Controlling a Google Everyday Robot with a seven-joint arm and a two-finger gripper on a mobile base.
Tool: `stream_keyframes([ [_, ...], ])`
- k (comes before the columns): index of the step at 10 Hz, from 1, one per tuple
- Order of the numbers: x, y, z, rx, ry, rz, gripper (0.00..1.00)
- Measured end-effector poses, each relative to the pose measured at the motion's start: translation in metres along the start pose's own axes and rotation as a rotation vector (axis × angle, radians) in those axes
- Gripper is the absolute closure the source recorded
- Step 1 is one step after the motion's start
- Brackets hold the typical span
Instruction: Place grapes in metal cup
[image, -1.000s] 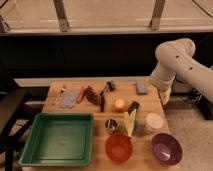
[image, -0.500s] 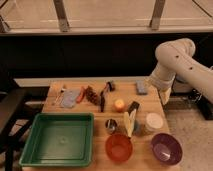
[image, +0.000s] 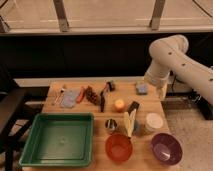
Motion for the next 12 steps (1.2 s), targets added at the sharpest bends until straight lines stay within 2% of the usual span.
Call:
stream_keyframes([
  [3,-0.024,-0.064,0.01,0.001,-0.026,-0.186,0.25],
  [5,-0.048,-0.112,0.018,0.029,-0.056,-0.31,0.25],
  [7,-0.068,-0.148,0.022,0.059,-0.082,-0.39,0.25],
  [12,-0.068,-0.145,0.023,0.051,-0.083,-0.389,0.25],
])
